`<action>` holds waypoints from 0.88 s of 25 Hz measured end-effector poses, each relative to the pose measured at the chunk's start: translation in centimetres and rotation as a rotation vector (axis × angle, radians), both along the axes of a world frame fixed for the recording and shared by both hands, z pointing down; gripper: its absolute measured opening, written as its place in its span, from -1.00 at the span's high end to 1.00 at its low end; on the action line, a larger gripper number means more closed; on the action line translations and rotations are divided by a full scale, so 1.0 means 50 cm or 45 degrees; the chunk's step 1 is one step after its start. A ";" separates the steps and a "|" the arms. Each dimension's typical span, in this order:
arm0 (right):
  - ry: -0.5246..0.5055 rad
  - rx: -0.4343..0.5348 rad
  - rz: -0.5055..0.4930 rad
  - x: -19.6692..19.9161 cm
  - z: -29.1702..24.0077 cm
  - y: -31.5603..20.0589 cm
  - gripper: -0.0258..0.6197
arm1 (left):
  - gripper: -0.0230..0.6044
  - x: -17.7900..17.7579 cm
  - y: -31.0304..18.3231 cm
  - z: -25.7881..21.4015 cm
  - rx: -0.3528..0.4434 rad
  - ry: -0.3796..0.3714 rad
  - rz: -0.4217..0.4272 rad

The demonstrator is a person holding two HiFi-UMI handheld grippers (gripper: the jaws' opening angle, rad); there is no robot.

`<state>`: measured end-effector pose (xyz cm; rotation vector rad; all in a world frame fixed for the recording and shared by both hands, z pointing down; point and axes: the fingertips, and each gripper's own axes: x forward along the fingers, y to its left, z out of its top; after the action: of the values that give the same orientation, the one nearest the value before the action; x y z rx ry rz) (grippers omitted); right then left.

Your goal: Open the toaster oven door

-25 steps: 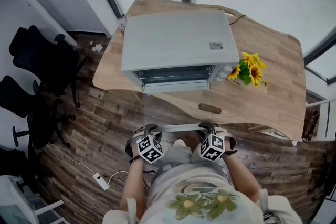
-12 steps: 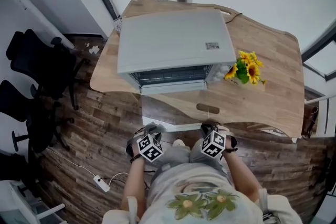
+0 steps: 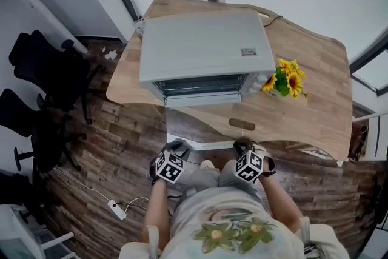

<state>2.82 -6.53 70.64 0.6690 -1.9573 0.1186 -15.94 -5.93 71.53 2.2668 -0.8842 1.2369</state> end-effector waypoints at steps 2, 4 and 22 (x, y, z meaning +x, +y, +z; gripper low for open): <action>-0.065 0.014 0.035 -0.010 -0.022 -0.005 0.89 | 0.56 0.007 -0.010 -0.028 0.031 0.075 -0.050; -0.157 0.021 0.086 -0.022 -0.050 -0.012 0.91 | 0.61 0.015 -0.023 -0.060 0.069 0.155 -0.094; -0.801 0.164 0.363 -0.085 -0.307 -0.074 0.92 | 0.91 0.073 -0.102 -0.313 0.404 0.570 -0.313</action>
<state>-1.42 -10.22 55.27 1.0917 -2.4675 0.4231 -12.31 -11.01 55.86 2.4362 -1.1943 0.4773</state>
